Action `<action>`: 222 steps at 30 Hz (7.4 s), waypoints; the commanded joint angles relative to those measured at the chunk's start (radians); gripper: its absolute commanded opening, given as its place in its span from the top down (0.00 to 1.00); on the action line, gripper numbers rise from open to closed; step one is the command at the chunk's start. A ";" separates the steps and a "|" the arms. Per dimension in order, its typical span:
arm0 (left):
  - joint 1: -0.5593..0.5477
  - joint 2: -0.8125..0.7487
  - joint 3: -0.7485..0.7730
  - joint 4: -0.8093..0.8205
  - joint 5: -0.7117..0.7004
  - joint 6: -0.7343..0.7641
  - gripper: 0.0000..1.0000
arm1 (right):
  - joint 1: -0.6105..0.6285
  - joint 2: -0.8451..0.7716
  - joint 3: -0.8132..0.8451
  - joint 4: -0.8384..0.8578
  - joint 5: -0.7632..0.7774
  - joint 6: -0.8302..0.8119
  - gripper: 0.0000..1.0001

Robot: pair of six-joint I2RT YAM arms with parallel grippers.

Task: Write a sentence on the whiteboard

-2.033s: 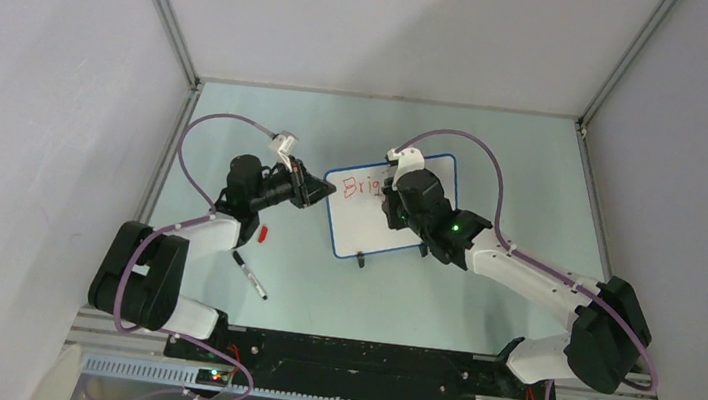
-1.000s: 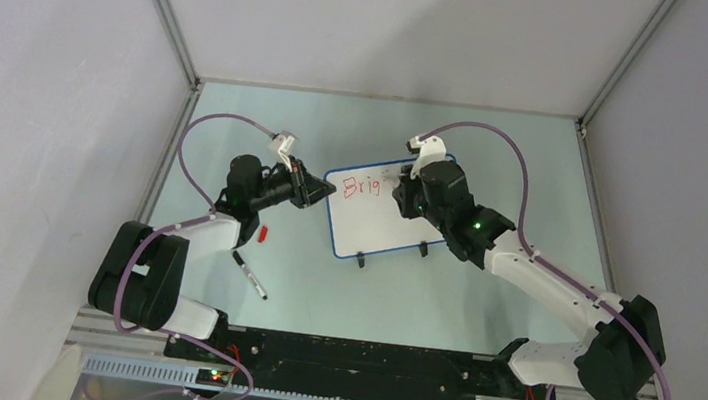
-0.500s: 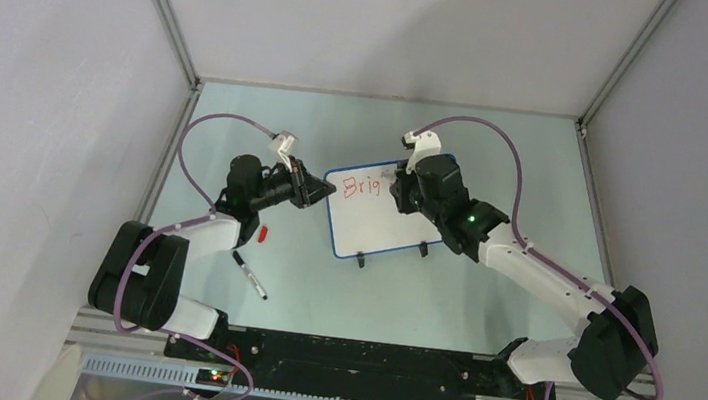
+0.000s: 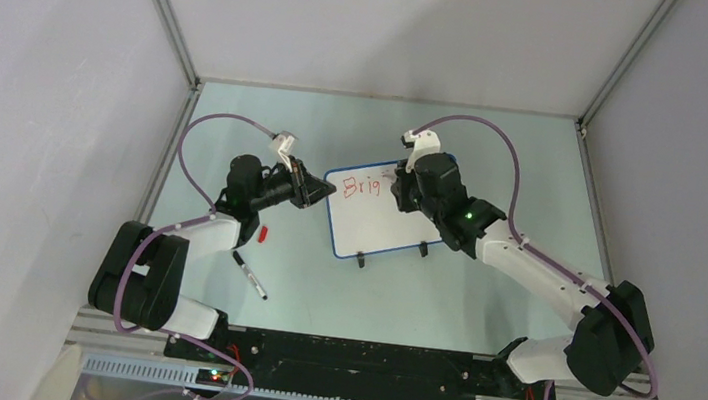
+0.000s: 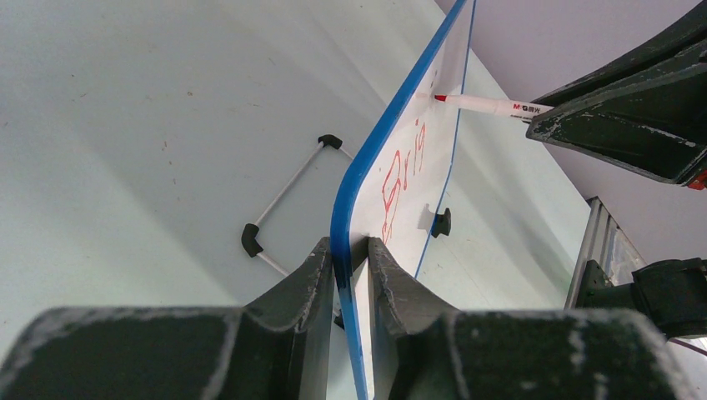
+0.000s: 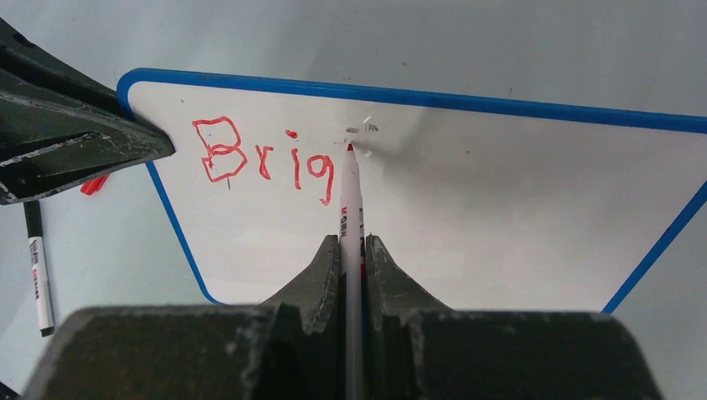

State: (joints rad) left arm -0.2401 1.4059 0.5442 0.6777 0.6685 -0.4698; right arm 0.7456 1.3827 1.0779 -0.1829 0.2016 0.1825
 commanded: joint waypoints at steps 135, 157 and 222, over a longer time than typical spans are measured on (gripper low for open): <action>-0.009 -0.025 0.030 0.003 0.001 0.035 0.76 | -0.031 0.014 0.039 -0.047 0.037 0.034 1.00; -0.009 -0.027 0.030 0.005 0.002 0.034 0.76 | -0.022 -0.021 -0.018 -0.070 0.021 0.047 1.00; -0.009 -0.035 0.029 -0.003 -0.003 0.041 0.76 | -0.045 0.005 0.040 -0.025 0.015 0.034 1.00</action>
State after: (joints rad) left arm -0.2420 1.3994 0.5442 0.6670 0.6613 -0.4614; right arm 0.7044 1.3804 1.0740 -0.2329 0.1802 0.2272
